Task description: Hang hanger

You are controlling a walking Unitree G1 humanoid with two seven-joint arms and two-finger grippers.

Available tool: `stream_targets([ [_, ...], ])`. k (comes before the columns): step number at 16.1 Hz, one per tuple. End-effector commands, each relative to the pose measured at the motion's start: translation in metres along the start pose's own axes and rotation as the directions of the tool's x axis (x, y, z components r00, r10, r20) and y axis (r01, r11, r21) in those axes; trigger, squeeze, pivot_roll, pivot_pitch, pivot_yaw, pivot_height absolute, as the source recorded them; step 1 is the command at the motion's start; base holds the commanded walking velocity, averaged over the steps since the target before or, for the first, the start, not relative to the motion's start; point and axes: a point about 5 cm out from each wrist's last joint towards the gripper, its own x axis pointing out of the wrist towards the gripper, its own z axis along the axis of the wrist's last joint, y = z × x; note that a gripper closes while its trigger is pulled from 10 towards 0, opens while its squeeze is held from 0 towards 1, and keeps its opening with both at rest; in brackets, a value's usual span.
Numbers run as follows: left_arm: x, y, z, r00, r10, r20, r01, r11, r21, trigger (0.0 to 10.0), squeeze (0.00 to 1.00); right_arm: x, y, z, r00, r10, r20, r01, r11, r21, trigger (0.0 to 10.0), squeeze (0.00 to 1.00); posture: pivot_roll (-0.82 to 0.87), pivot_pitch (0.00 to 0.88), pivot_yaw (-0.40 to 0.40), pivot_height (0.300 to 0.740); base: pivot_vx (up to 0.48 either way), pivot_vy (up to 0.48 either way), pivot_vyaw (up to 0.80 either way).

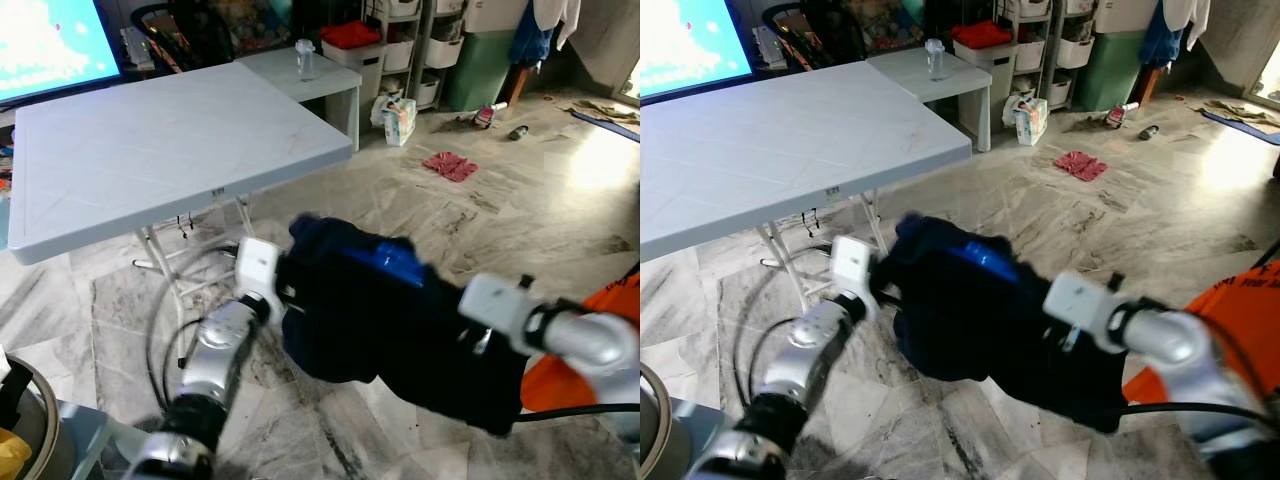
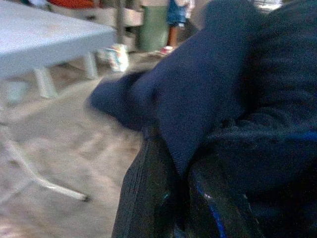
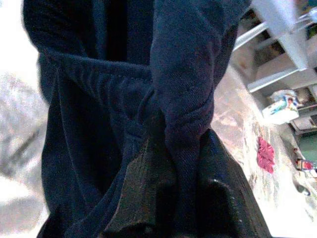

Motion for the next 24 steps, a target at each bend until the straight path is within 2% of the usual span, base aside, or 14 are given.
stream_targets([
  [1, 0.003, 0.001, 0.019, 0.999, -0.007, 0.050, 0.010, 0.999, -0.041, 0.0, 0.00, 0.002, 0.004, -0.005, 1.000, 0.015, -0.027, -0.017, 0.998, -0.058, 10.0, 0.00, -0.07, 0.000, 0.025, 0.740, 0.000, 0.000, 0.00],
  [4, 0.005, 0.030, 0.052, 0.988, 0.106, 0.114, -0.090, 0.987, -0.134, 0.0, 0.00, -0.011, 0.009, -0.020, 0.995, 0.077, -0.064, -0.082, 0.992, -0.092, 10.0, 0.00, -0.06, 0.000, 0.018, 0.740, 0.000, 0.000, 0.00],
  [5, 0.003, 0.044, 0.060, 0.983, 0.139, 0.117, -0.120, 0.981, -0.150, 0.0, 0.00, -0.021, 0.007, -0.025, 0.994, 0.095, -0.060, -0.099, 0.993, -0.070, 10.0, 0.00, -0.06, 0.000, 0.022, 0.740, 0.000, 0.000, 0.00],
  [7, -0.003, 0.056, 0.051, 0.984, 0.167, 0.058, -0.157, 0.977, -0.141, 0.0, 0.00, -0.034, -0.001, -0.029, 0.994, 0.097, -0.047, -0.099, 0.994, -0.043, 10.0, 0.00, -0.07, 0.000, 0.029, 0.740, 0.000, 0.000, 0.00],
  [10, -0.010, 0.066, 0.033, 0.977, 0.214, -0.026, -0.215, 0.960, -0.181, 0.0, 0.00, -0.057, -0.010, -0.021, 0.986, 0.169, 0.017, -0.169, 0.985, 0.026, 10.0, 0.00, -0.09, 0.000, 0.033, 0.740, 0.000, 0.000, 0.00],
  [12, -0.010, 0.064, 0.024, 0.975, 0.211, -0.063, -0.220, 0.956, -0.196, 0.0, 0.00, -0.078, -0.024, -0.016, 0.980, 0.192, 0.050, -0.194, 0.980, 0.050, 10.0, 0.00, -0.10, 0.000, 0.034, 0.740, 0.000, 0.000, 0.00],
  [13, -0.009, 0.062, 0.021, 0.976, 0.206, -0.072, -0.217, 0.955, -0.202, 0.0, 0.00, -0.089, -0.034, -0.006, 0.973, 0.203, 0.107, -0.211, 0.975, 0.068, 10.0, 0.00, -0.10, 0.000, 0.035, 0.740, 0.000, 0.000, 0.00],
  [15, -0.009, 0.060, 0.018, 0.977, 0.195, -0.084, -0.209, 0.956, -0.208, 0.0, 0.00, -0.096, -0.037, 0.003, 0.960, 0.233, 0.156, -0.249, 0.964, 0.090, 10.0, 0.00, -0.10, 0.000, 0.036, 0.740, 0.000, 0.000, 0.00],
  [16, -0.007, 0.058, 0.018, 0.979, 0.182, -0.087, -0.197, 0.955, -0.221, 0.0, 0.00, -0.101, -0.037, 0.014, 0.943, 0.278, 0.183, -0.294, 0.953, 0.069, 10.0, 0.00, -0.10, 0.000, 0.036, 0.740, 0.000, 0.000, 0.00],
  [18, -0.005, 0.058, 0.018, 0.979, 0.180, -0.098, -0.199, 0.951, -0.237, 0.0, 0.00, -0.105, -0.036, 0.022, 0.923, 0.321, 0.210, -0.341, 0.938, 0.066, 10.0, 0.00, -0.11, 0.000, 0.037, 0.740, 0.000, 0.000, 0.00],
  [20, -0.001, 0.054, 0.027, 0.986, 0.154, -0.069, -0.167, 0.957, -0.238, 0.0, 0.00, -0.100, -0.033, 0.015, 0.932, 0.319, 0.172, -0.332, 0.942, 0.052, 10.0, 0.00, -0.11, 0.000, 0.035, 0.740, 0.000, 0.000, 0.00],
  [21, 0.001, 0.054, 0.035, 0.986, 0.164, -0.040, -0.169, 0.965, -0.199, 0.0, 0.00, -0.093, -0.028, 0.013, 0.937, 0.313, 0.155, -0.323, 0.946, 0.039, 10.0, 0.00, -0.11, 0.000, 0.035, 0.740, 0.000, 0.000, 0.00],
  [23, 0.006, 0.055, 0.063, 0.972, 0.222, 0.076, -0.213, 0.970, -0.116, 0.0, 0.00, -0.065, -0.014, 0.003, 0.962, 0.261, 0.084, -0.261, 0.965, -0.014, 10.0, 0.00, -0.10, 0.000, 0.034, 0.740, 0.000, 0.000, 0.00],
  [24, 0.007, 0.056, 0.067, 0.968, 0.233, 0.093, -0.225, 0.970, -0.093, 0.0, 0.00, -0.060, -0.011, 0.000, 0.965, 0.252, 0.067, -0.251, 0.968, -0.033, 10.0, 0.00, -0.10, 0.000, 0.034, 0.740, 0.000, 0.000, 0.00],
])
